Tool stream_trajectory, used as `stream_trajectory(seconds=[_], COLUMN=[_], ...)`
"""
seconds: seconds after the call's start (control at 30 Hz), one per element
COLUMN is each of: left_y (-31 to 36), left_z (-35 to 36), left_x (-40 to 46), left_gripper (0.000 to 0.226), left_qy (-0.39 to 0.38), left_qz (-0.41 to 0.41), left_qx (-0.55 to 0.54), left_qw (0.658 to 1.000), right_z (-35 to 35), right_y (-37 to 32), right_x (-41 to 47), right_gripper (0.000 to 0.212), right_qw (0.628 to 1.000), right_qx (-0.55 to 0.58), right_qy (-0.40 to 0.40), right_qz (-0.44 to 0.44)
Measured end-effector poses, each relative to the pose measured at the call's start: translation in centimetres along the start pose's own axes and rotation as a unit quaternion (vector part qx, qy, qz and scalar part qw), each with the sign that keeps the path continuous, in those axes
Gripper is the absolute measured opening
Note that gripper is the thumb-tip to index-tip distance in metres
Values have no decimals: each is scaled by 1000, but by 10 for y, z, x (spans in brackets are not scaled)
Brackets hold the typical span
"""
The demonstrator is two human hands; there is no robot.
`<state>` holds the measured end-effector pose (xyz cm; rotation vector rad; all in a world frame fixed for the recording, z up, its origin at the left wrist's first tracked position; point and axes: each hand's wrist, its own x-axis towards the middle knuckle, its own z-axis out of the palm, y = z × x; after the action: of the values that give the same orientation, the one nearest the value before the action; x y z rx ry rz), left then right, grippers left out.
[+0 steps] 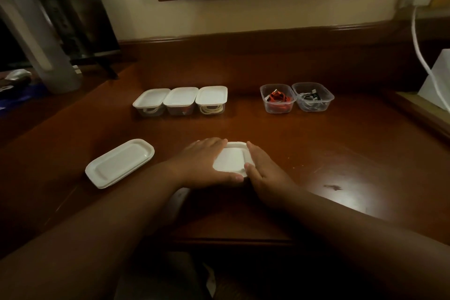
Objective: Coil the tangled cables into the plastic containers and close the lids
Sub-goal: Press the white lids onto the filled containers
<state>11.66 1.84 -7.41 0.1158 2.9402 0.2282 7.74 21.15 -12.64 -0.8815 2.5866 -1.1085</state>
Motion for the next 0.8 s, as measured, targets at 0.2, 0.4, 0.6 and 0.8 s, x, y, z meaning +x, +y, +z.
stream_trajectory(seconds=[0.2, 0.4, 0.6, 0.8], left_y=[-5, -10, -14, -12], left_z=[-1, 12, 20, 17], left_x=[8, 10, 13, 19], left_gripper=[106, 105, 111, 111], left_qy=[5, 40, 22, 42], left_qz=[8, 17, 6, -5], left_qx=[14, -6, 23, -1], left_qw=[1000, 999, 999, 999], right_z=[1, -9, -11, -19], right_y=[-4, -15, -11, -12], right_x=[0, 2, 12, 21], right_gripper=[59, 58, 68, 66], right_qw=[992, 993, 975, 972], right_qx=[-124, -117, -218, -222], right_qy=[12, -10, -39, -68], right_qz=[2, 1, 18, 42])
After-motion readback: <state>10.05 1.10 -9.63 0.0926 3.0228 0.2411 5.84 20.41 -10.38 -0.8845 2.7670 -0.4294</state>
